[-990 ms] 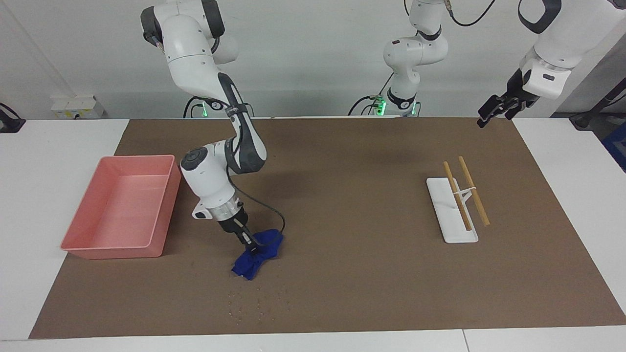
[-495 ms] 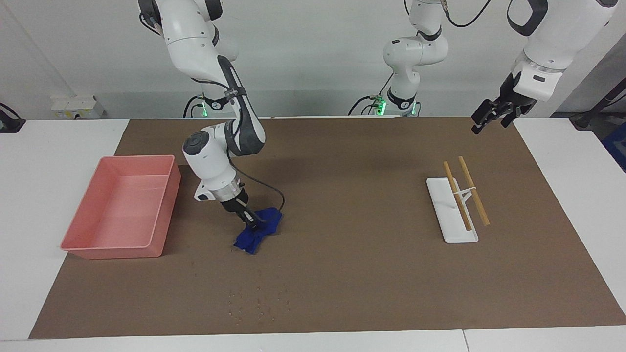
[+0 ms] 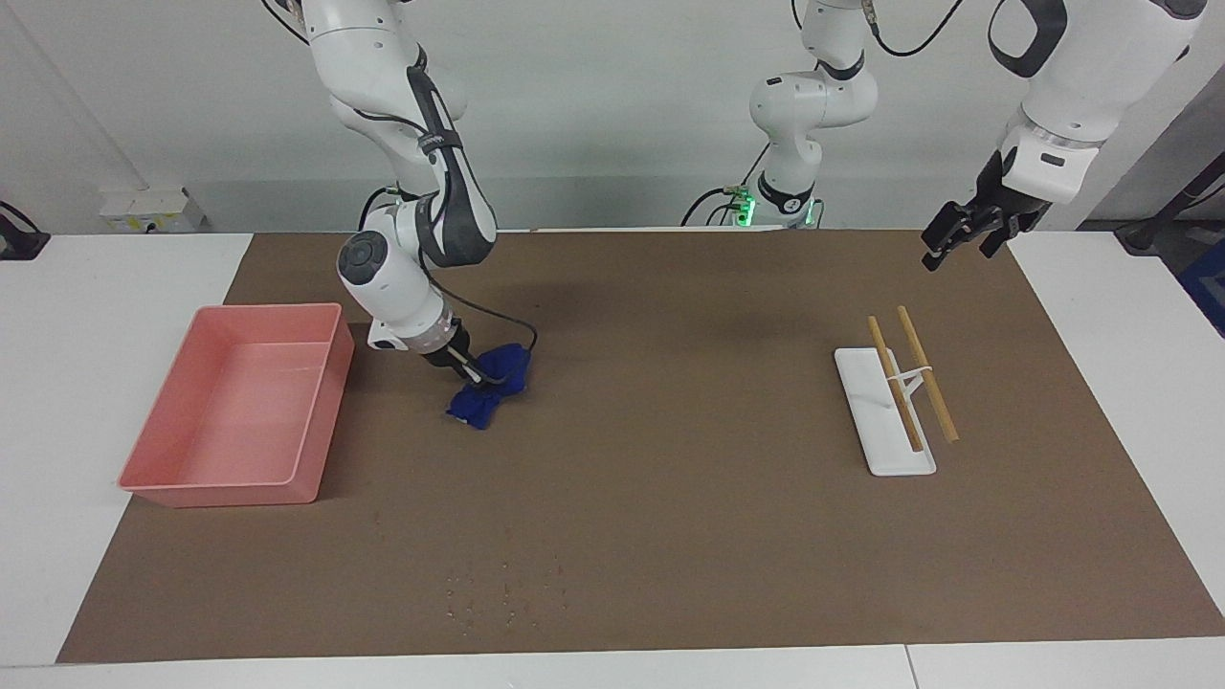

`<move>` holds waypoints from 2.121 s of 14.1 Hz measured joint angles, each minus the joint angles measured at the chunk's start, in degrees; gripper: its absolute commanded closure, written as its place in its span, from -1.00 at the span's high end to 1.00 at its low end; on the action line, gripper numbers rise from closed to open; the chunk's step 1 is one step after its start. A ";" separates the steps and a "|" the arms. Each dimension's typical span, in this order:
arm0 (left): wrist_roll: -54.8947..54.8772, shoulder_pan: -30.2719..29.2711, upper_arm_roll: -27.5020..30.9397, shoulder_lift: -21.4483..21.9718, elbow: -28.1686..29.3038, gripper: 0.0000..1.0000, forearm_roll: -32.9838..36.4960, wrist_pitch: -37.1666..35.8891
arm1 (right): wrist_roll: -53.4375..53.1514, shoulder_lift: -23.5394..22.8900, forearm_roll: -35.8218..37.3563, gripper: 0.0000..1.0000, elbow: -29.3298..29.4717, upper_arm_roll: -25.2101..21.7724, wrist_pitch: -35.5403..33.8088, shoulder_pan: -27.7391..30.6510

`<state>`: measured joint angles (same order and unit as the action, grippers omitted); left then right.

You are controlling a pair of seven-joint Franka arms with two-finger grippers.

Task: Wipe water with towel using both arms

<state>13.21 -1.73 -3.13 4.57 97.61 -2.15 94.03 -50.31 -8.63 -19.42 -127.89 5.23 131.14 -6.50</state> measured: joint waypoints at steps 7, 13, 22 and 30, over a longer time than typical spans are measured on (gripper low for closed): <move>2.67 1.98 0.16 -0.26 0.09 1.00 1.74 -0.04 | 0.00 8.17 0.27 -1.00 -5.36 -0.08 -5.10 1.21; -3.35 2.04 0.02 -0.26 0.17 1.00 5.61 -2.07 | 1.66 15.32 8.71 -1.00 6.74 -0.26 -19.12 7.96; -4.71 3.67 -0.19 -0.26 0.18 1.00 7.80 -3.84 | 35.61 9.11 16.61 -1.00 10.99 -0.62 -14.09 27.57; -0.62 3.64 -0.02 -0.25 0.17 1.00 4.07 -2.28 | 46.57 2.60 16.65 1.00 5.23 -0.62 -5.88 33.83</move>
<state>12.59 1.92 -3.15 4.32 97.78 1.92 91.76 -3.74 -6.03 -2.77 -122.66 4.60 125.26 27.33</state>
